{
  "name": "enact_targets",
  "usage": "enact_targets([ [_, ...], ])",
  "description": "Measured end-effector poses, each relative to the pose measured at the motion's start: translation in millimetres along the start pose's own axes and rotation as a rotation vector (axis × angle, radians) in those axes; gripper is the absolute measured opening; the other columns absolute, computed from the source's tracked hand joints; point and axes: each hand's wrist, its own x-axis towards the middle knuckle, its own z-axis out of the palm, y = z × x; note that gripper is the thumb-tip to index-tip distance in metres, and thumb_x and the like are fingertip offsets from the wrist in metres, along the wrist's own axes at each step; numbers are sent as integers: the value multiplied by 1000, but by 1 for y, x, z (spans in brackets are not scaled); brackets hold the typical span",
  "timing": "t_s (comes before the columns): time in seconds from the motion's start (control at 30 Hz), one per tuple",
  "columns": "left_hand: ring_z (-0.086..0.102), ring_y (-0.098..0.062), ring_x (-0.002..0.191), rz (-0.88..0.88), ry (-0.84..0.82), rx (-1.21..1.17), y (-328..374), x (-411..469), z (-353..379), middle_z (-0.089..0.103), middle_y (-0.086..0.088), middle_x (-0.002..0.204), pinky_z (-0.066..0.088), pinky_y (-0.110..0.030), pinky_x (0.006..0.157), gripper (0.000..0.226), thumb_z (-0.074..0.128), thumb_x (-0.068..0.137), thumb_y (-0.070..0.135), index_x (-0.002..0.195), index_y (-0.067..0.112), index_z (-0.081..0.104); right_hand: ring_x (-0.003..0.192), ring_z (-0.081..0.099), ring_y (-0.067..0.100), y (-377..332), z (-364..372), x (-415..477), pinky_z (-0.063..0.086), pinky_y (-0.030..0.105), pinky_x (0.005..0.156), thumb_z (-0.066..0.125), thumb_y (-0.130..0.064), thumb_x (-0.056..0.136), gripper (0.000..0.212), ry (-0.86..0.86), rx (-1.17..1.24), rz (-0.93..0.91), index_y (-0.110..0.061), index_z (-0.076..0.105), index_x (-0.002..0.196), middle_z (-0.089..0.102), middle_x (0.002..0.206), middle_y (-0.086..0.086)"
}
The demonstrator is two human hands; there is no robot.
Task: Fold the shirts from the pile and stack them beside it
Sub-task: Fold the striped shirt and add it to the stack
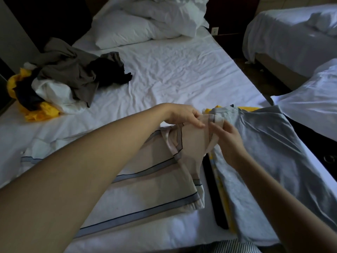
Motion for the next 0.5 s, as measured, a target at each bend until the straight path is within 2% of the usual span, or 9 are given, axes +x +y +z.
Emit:
enact_targets([
  [0.07, 66, -8, 80, 29, -76, -1, 3, 1, 1, 64, -4, 92, 54, -24, 81, 11, 51, 94, 1, 95, 7, 60, 75, 52, 7, 16, -2, -8, 44, 23, 69, 54, 2, 87, 27, 427, 78, -73, -20, 50, 102, 52, 94, -1],
  [0.1, 66, -8, 82, 58, -90, 14, 3, 0, 1, 63, -5, 94, 54, -23, 81, 15, 49, 94, -3, 96, 7, 60, 79, 49, 10, 25, -2, -11, 43, 24, 72, 56, -1, 86, 34, 561, 115, -51, -19, 44, 113, 48, 101, 1],
  [0.13, 65, -9, 85, 87, -91, 33, 4, -1, 1, 64, -6, 97, 54, -23, 83, 18, 48, 94, -6, 98, 8, 60, 84, 49, 12, 31, -1, -15, 43, 25, 75, 61, -11, 85, 48, 567, 148, -2, -21, 36, 124, 45, 110, 4],
  [0.23, 62, -9, 81, 147, -53, 69, 10, -6, 2, 66, 5, 83, 51, -22, 80, 22, 53, 87, -8, 88, 12, 61, 106, 54, 16, 49, 2, -25, 47, 31, 89, 70, -63, 60, 100, 158, 88, 205, -36, 14, 139, 45, 128, 5],
  [0.3, 61, -8, 74, 160, -65, 80, 14, -10, 5, 64, 10, 73, 50, -25, 76, 21, 55, 82, -7, 80, 14, 59, 121, 51, 20, 47, 8, -25, 49, 39, 90, 64, -73, 56, 112, -24, 32, 296, -42, 1, 144, 38, 141, -2],
  [0.37, 61, -9, 83, 152, -95, 81, 17, -14, 7, 65, 9, 81, 49, -23, 78, 25, 52, 85, -10, 89, 14, 61, 115, 56, 24, 43, 10, -21, 54, 38, 77, 69, -53, 71, 101, -60, 7, 316, -37, 3, 146, 40, 141, -1],
  [0.43, 52, -9, 109, 127, -90, 85, 13, -18, 3, 60, 4, 112, 45, -16, 87, 33, 50, 90, -6, 115, 15, 55, 95, 63, 23, 40, 7, -15, 53, 30, 68, 67, -14, 80, 64, 16, -138, 234, -18, 36, 136, 57, 119, 10],
  [0.47, 44, -9, 121, 102, -64, 98, 9, -21, -1, 52, 1, 127, 41, -15, 91, 38, 48, 94, -3, 125, 19, 49, 86, 62, 22, 36, 6, -15, 50, 26, 64, 59, -1, 82, 43, 117, -231, 211, -10, 50, 123, 61, 103, 12],
  [0.5, 37, -9, 129, 71, -20, 123, 3, -23, -5, 45, -1, 138, 36, -17, 96, 41, 47, 96, 1, 132, 21, 45, 85, 61, 25, 36, 4, -12, 48, 27, 64, 51, 6, 82, 36, 234, -298, 217, -4, 55, 117, 61, 95, 12],
])
